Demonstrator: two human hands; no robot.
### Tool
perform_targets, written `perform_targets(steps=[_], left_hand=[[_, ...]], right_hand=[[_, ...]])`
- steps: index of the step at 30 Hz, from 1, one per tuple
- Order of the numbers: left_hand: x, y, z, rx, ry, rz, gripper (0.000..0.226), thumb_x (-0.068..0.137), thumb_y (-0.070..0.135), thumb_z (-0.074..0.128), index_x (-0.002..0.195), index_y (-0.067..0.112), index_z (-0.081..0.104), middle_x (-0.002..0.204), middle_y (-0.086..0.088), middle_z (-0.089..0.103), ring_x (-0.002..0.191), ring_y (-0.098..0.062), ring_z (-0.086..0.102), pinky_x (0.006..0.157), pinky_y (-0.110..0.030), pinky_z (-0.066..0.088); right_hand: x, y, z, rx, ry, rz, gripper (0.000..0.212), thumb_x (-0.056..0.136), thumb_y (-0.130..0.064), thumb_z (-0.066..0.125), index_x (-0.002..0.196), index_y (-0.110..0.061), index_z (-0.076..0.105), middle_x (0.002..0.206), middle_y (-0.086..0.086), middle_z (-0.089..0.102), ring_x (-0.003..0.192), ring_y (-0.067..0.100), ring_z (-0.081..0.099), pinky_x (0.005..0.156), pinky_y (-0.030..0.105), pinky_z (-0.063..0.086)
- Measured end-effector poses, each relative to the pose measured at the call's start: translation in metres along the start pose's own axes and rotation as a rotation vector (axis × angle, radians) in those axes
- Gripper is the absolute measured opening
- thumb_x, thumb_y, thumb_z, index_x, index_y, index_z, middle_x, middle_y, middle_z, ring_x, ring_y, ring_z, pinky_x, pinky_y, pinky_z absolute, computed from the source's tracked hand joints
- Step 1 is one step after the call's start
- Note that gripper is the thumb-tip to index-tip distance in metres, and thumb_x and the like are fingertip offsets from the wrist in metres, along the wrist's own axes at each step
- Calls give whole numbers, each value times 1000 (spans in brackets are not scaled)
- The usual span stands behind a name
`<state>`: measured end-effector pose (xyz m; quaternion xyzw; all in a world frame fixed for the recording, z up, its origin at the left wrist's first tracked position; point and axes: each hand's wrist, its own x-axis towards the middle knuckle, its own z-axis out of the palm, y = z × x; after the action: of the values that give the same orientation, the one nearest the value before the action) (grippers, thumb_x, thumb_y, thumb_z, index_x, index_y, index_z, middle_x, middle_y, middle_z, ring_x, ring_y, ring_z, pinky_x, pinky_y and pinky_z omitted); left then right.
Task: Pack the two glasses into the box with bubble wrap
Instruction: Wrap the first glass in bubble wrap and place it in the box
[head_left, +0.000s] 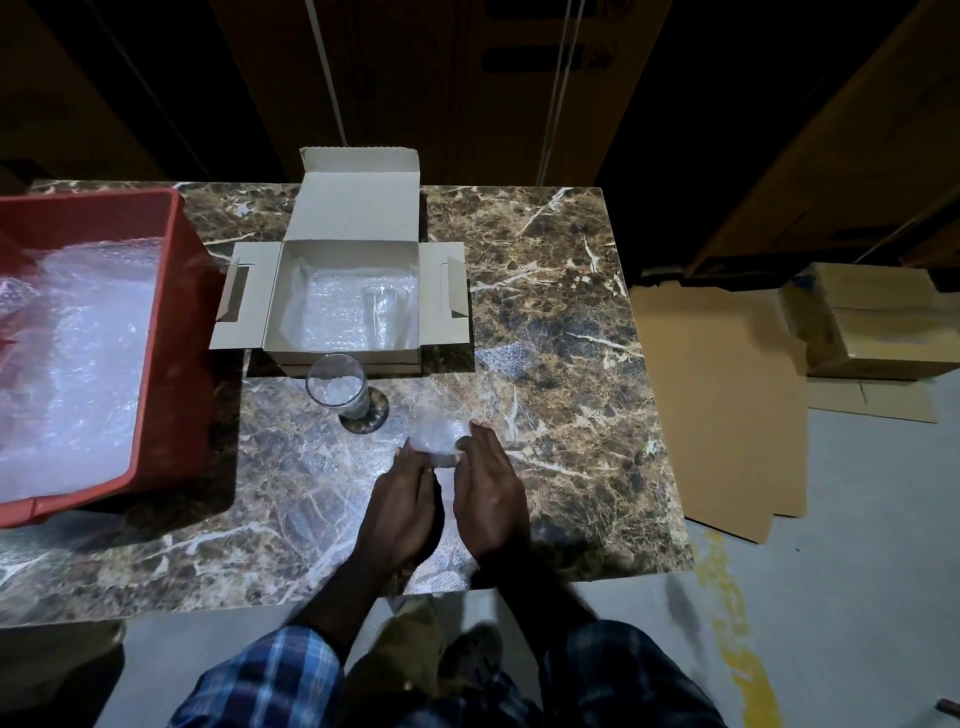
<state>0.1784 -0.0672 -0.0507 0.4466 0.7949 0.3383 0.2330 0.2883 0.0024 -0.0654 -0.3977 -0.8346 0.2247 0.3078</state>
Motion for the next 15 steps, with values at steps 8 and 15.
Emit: perform_targets(steps=[8, 15], left_hand=[[5, 0, -9, -117, 153, -97, 44, 102, 27, 55, 146, 25, 51, 113, -4, 74, 90, 6, 65, 81, -19, 47], [-1, -29, -2, 281, 107, 197, 48, 101, 25, 50, 148, 24, 46, 158, -12, 34, 138, -34, 37, 110, -46, 36]], right_hand=[[-5, 12, 8, -255, -289, -86, 43, 93, -10, 36, 130, -10, 59, 146, 13, 52, 139, 30, 44, 113, 49, 38], [0, 20, -9, -240, -434, -89, 48, 98, -20, 29, 135, -16, 59, 152, 8, 47, 144, 28, 37, 116, 51, 27]])
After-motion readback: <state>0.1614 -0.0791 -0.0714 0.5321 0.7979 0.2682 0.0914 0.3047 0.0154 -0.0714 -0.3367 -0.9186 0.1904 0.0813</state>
